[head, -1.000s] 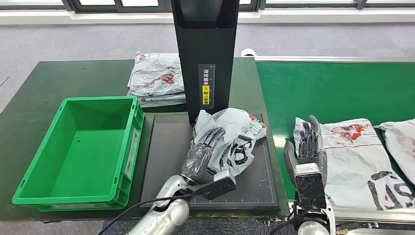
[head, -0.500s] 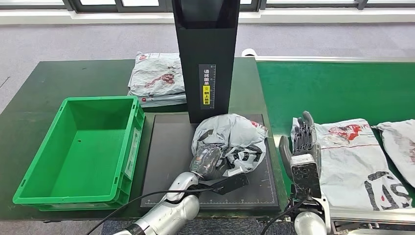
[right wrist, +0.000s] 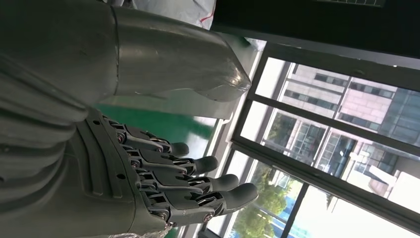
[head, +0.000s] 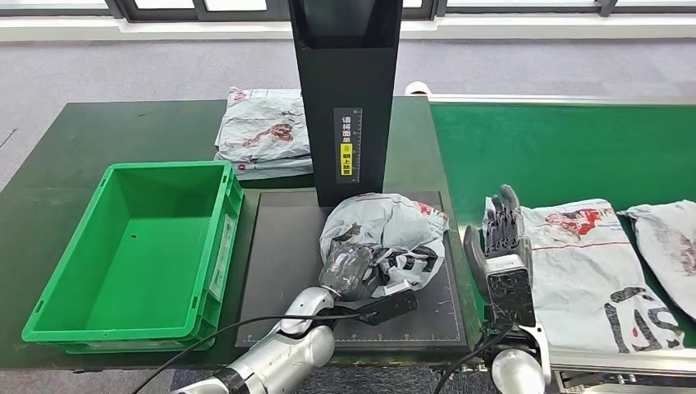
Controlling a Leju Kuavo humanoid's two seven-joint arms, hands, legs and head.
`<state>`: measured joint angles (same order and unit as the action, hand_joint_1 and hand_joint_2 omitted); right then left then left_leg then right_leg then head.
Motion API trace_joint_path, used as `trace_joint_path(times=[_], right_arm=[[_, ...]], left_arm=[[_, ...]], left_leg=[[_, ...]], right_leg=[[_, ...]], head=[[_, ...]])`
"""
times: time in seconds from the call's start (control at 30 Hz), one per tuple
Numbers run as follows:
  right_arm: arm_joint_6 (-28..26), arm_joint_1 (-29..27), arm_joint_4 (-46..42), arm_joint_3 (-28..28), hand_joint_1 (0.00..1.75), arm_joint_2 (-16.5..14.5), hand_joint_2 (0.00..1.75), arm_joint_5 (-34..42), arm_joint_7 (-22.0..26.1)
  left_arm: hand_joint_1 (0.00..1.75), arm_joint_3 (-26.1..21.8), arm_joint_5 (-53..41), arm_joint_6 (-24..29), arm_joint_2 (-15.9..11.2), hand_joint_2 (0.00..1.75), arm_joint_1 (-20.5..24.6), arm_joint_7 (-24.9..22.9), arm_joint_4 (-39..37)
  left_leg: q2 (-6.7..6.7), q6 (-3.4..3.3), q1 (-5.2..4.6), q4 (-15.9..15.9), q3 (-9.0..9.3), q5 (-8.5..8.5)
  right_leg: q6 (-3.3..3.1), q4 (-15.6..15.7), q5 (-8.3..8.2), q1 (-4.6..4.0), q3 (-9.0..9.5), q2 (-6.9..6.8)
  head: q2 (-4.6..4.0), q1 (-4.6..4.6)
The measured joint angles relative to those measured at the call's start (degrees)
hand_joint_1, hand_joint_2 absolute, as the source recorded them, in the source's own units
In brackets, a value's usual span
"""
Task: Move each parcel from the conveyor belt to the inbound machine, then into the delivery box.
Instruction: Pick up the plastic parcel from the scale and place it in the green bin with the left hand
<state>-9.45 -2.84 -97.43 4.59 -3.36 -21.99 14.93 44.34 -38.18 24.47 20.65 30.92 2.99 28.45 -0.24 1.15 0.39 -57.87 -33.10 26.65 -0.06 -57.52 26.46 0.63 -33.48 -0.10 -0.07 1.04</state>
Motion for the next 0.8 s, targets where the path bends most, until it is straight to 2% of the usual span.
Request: trace_joint_path(times=[0.07,0.2,0.3,0.4,0.47,0.63,0.8], right_arm=[[0.34,0.02,0.21,0.00,0.00,-0.13,1.75,0.26,0.16],[1.31,-0.21,0.33,-0.02,0.00,-1.10,1.75,-0.67,0.18],[1.67,-0.53,0.35,-0.20,0.00,-1.89,1.75,-1.37,0.10],[1.84,-0.83,0.37,-1.15,0.00,-2.59,1.75,-1.83,0.20],[2.11,-1.21,0.38,-2.13,0.00,-3.02,1.75,-2.11,0.54],[2.45,-2.98,0.37,-5.00,0.00,-3.63,1.75,-2.35,1.13],[1.68,-5.96,0.00,-7.79,0.00,-3.89,1.75,-1.85,1.46]], left_arm=[[1.75,0.40,0.08,2.16,-0.02,1.75,0.36,-0.39,-1.13],[1.75,-0.25,0.34,11.41,-0.79,1.75,0.73,0.06,-2.74],[1.75,-2.85,-0.87,13.76,-2.18,1.75,1.06,0.85,-2.34],[1.74,-7.24,-6.46,14.96,-3.45,1.75,0.02,1.59,0.96],[1.67,-12.45,-11.22,14.77,-4.37,1.75,-2.40,3.03,6.96],[1.61,-25.71,-17.18,11.41,-6.75,1.75,-9.52,3.78,28.48],[1.45,-34.14,-17.65,12.18,-8.12,1.75,-12.51,5.00,41.49]], left_leg=[[0.00,0.00,0.00,0.00,0.01,0.00],[0.04,0.02,0.00,0.00,0.02,-0.01],[0.03,0.05,0.01,0.01,0.02,-0.04],[0.03,0.07,0.01,0.01,0.01,-0.05],[0.08,0.07,0.01,0.01,0.00,-0.05],[0.23,0.05,0.01,0.01,-0.02,0.02],[0.17,0.06,0.01,0.02,-0.05,0.03]], right_leg=[[0.00,0.00,0.00,0.00,0.01,0.01],[-0.01,-0.01,0.00,-0.02,-0.02,0.04],[-0.01,-0.02,-0.01,-0.04,-0.03,0.05],[-0.02,-0.04,-0.01,-0.04,-0.03,0.05],[-0.02,-0.04,-0.01,-0.03,-0.07,0.10],[-0.03,-0.04,0.02,-0.03,-0.14,0.25],[-0.05,-0.03,0.05,-0.05,-0.15,0.16]], head=[[0.00,0.00],[0.01,-0.01],[0.01,0.01],[0.01,0.00],[0.01,-0.01],[0.01,-0.01],[0.01,0.00]])
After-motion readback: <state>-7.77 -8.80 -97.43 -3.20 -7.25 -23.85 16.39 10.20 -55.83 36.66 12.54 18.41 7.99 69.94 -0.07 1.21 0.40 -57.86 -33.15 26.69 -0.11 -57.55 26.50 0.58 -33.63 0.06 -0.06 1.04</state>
